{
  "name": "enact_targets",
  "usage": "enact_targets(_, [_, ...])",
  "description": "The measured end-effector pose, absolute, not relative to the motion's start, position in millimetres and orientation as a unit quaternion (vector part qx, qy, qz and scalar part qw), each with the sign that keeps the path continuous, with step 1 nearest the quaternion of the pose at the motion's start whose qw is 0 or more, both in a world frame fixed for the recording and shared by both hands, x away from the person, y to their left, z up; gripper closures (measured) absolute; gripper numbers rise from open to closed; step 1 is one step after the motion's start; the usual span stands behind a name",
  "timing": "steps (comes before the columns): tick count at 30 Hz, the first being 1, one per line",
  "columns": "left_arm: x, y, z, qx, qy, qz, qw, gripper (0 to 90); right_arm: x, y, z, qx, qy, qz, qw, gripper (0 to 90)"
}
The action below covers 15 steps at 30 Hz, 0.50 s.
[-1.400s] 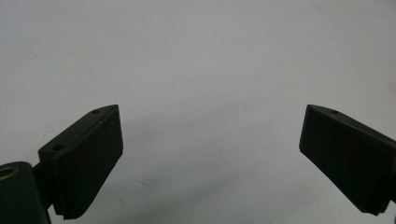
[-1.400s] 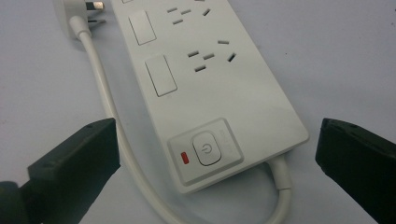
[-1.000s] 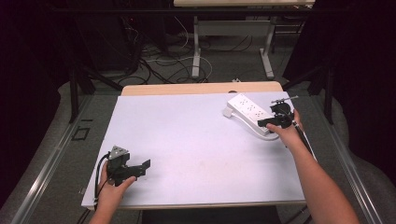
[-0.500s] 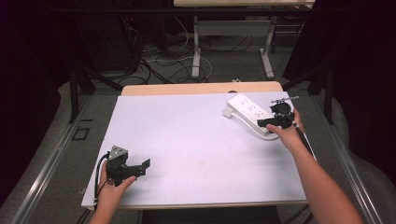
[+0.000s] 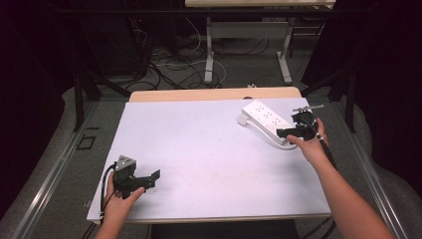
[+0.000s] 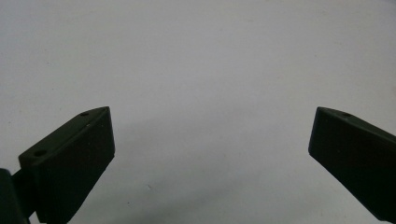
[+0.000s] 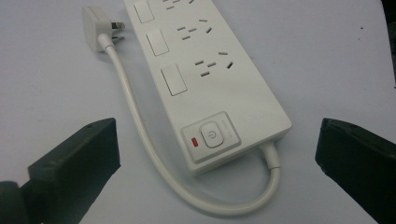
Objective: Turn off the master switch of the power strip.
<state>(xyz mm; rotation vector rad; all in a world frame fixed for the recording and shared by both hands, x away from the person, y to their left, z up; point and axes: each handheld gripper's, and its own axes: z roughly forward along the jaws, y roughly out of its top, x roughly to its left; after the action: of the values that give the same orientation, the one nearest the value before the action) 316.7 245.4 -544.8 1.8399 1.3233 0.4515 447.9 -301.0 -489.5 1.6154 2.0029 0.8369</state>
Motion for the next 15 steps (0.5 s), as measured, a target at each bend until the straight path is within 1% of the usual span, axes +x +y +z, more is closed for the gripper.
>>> enact_targets(10, [315,245,-543,0.736,0.509,0.185,0.406,0.5,434,-301,-486,0.572,0.727,0.312,0.217,0.0])
enact_targets(15, [315,244,-545,0.738,0.512,0.185,0.399,0.5,425,-299,-483,0.566,0.727,0.323,0.215,0.0])
